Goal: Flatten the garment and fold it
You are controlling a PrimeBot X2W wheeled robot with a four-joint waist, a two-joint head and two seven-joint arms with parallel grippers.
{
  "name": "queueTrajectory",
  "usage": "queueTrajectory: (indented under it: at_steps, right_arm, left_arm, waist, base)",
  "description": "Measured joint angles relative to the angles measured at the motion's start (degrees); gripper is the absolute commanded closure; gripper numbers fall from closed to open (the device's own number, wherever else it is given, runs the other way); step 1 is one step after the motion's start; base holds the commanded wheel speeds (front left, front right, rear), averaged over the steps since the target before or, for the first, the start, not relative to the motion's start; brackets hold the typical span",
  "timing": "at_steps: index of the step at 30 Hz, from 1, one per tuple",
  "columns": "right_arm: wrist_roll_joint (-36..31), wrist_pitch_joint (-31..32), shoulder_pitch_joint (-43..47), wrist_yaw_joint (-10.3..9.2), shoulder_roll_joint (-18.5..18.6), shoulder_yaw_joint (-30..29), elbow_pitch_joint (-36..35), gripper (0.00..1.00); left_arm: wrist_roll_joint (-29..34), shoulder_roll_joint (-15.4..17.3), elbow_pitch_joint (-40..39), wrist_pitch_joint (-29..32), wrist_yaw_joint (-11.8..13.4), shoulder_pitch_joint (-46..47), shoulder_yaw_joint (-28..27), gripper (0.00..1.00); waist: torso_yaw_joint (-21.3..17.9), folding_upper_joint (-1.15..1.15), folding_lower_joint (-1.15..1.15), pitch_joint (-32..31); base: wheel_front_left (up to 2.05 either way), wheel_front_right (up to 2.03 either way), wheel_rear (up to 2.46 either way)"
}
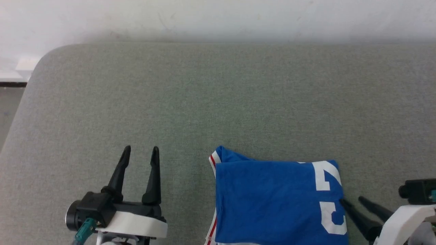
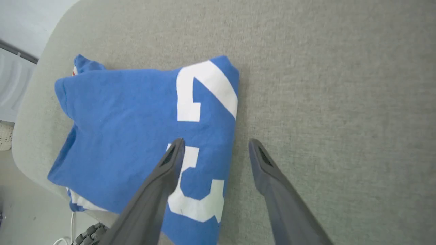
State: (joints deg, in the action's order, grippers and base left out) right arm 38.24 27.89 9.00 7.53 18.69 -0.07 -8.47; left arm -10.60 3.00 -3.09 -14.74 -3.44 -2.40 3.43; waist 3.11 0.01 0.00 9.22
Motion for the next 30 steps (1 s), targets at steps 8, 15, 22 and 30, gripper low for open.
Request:
queueTrajectory:
  at_steps: [8, 15, 22, 30]
  right_arm:
    - [4.7, 6.8, -2.1, 0.00, -0.5, 2.1, 7.4, 0.00]
    - [4.5, 7.1, -7.4, 0.00, -1.1, 7.3, 11.5, 1.00]
    - [-3.9, 2.5, -11.5, 0.14, 1.9, 12.2, 12.9, 1.00]
    - [-18.0, 1.4, -23.2, 0.11, 15.2, 13.9, 12.5, 1.00]
  left_arm:
    - [0.0, 0.0, 0.4, 0.0, 0.6, 1.9, 1.7, 0.00]
    - [0.0, 0.0, 0.7, 0.0, 0.6, 1.9, 1.9, 0.00]
    - [0.0, 0.0, 1.2, 0.0, 0.4, 2.6, 2.8, 0.00]
    - [1.2, 0.0, 1.6, 0.0, -0.1, 6.7, 5.5, 0.00]
  waist:
    - [3.2, -0.01, 0.00, 2.6]
    - [4.8, -0.01, -0.01, 3.5]
    - [2.7, -0.01, -0.01, 2.6]
    - [-4.0, -0.01, 0.00, 3.3]
  base:
    - [0.00, 0.00, 0.00]
    - [0.00, 0.00, 0.00]
    - [0.00, 0.00, 0.00]
    - [0.00, 0.00, 0.00]
